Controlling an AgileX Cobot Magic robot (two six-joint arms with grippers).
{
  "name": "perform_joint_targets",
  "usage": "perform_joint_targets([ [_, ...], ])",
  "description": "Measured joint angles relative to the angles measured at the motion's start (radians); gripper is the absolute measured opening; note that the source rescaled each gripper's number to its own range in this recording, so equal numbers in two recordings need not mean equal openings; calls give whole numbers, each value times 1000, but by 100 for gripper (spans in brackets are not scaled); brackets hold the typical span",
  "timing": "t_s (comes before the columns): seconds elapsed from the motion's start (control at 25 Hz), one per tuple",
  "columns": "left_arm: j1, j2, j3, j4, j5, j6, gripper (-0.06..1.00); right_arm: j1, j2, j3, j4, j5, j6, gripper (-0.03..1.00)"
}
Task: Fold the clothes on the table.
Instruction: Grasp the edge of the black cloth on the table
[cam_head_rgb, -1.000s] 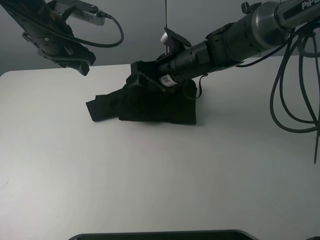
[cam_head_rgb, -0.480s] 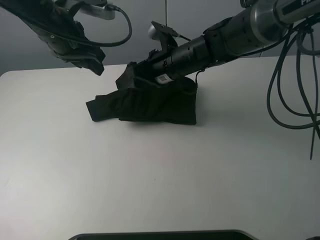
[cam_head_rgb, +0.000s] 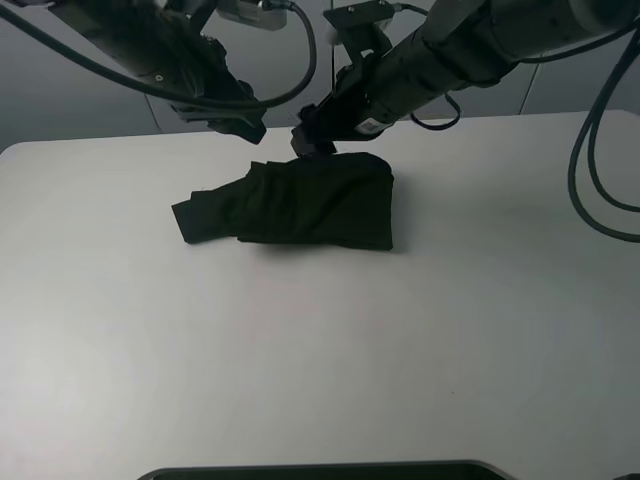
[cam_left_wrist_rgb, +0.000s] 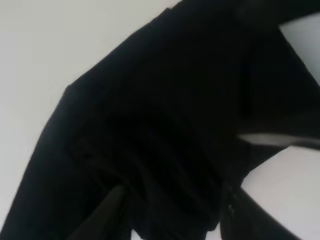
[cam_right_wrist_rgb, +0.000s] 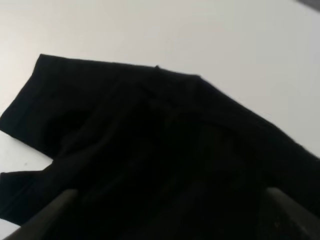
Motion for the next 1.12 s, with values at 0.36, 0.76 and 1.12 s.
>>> perform_joint_targets([
  [0.36,-4,148,0,-123,-35,82,57,-65,-175,0,-609,249,516,77],
  [0.76,-7,305,0,88,-38,0,57,-66,-437,0,-720,404,588,77],
  [1.12,-8,147,-5,363,-32,-223,57,-66,-781,0,-933,424,636,77],
])
